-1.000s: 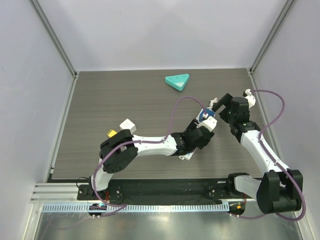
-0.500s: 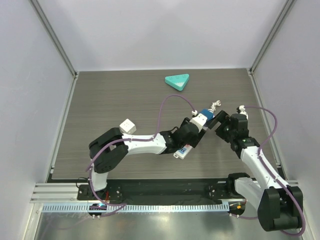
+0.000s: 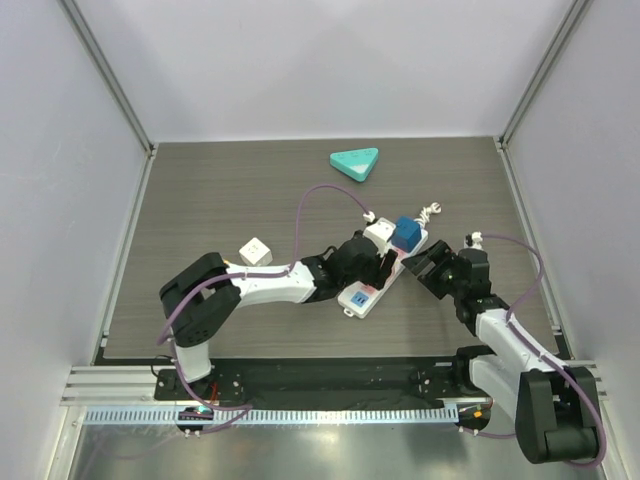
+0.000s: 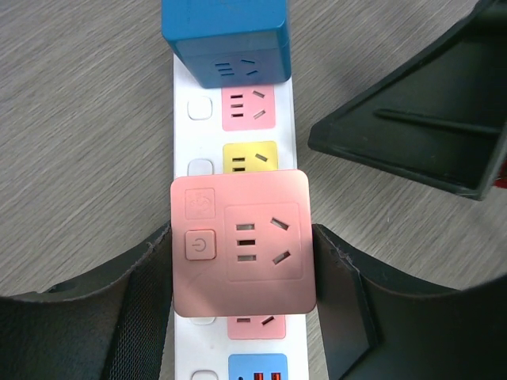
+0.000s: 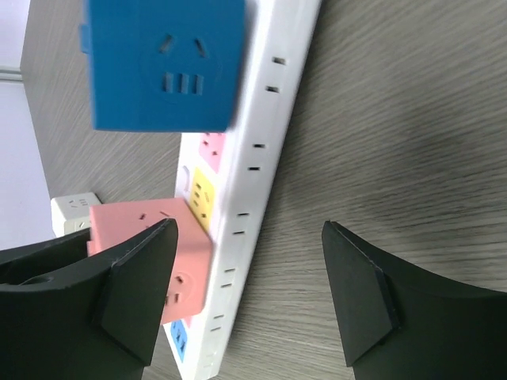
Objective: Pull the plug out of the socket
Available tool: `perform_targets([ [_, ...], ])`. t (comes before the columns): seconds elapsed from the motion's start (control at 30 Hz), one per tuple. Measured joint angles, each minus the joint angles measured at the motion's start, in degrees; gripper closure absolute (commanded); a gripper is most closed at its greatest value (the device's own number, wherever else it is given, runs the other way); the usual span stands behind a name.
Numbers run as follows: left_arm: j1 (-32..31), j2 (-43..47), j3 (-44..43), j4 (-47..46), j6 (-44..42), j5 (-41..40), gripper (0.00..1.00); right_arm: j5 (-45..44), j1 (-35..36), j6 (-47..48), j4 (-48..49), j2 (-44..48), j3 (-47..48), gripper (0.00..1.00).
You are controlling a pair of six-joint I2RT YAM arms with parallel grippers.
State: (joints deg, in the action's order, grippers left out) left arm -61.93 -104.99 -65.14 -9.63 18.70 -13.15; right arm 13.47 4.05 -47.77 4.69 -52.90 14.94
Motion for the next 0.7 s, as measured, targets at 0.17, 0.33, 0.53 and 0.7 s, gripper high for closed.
perform_targets([
  [0.17,1.38,0.94,1.53,-1.68,2.14,2.99,1.00,1.22,0.00,-2.34,7.30,-3.76,-3.10,0.23],
  [0.33,1.75,1.01,1.88,-2.73,3.43,4.72,1.00,2.40,0.04,-3.74,15.28,-8.83,-4.00,0.24],
  [0.53,1.75,1.03,2.51,-4.22,3.93,6.38,1.00,3.23,0.70,-4.74,24.83,-16.39,-4.70,0.28],
  [0.7,1.86,1.03,2.91,-5.14,4.70,6.88,1.00,4.22,1.01,-6.01,34.14,-22.38,-6.14,0.37],
])
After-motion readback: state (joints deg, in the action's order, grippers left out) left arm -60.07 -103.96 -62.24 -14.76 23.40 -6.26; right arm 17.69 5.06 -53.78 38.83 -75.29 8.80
